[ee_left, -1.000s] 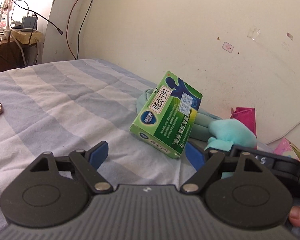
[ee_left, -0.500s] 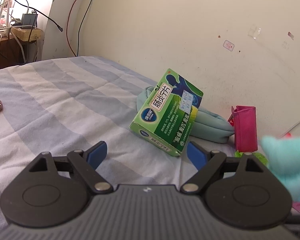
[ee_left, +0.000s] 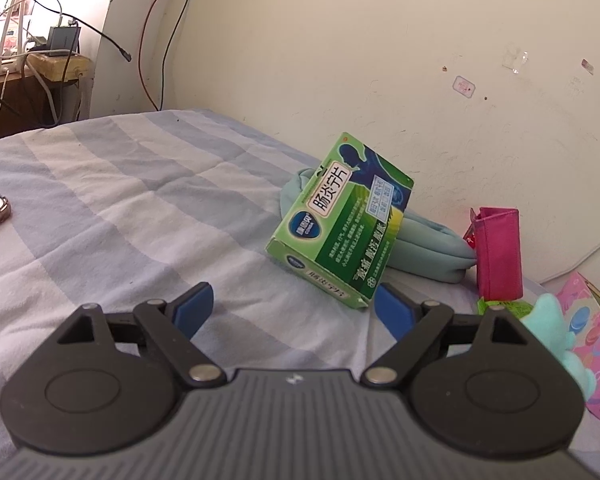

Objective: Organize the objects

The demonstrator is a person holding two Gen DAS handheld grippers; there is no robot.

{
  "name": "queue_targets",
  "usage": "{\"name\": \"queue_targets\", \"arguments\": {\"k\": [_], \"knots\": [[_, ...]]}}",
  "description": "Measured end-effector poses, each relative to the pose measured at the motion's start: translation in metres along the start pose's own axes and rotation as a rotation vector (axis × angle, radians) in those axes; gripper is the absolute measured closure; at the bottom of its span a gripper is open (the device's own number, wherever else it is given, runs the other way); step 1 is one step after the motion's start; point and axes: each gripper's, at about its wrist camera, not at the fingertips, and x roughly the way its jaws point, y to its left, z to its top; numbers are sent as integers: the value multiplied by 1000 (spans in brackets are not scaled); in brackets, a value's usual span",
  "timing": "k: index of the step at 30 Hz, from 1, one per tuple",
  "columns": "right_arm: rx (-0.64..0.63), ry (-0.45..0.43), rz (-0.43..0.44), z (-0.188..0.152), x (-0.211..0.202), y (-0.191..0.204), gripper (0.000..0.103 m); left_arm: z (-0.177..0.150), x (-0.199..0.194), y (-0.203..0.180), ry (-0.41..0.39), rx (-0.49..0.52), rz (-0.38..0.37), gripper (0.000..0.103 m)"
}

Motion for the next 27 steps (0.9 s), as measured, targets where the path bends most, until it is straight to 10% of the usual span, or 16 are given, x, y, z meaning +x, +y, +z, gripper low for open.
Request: {"name": "queue_targets", "arguments": {"k": [4,13,20,27], "knots": [[236,0,49,-2,-3,-35,9,0,1,2,6,-12,-2,13],[1212,12,149,-56,59,-174,31,0,-3,-3,-10,12,-22,12],[1280,51,311,-55,87,-156,49,2,-9,-2,-37,-8,-86,12],[1026,-48,478,-16,31,-104,47,2,-5,0,-22,-32,-94,12]]}}
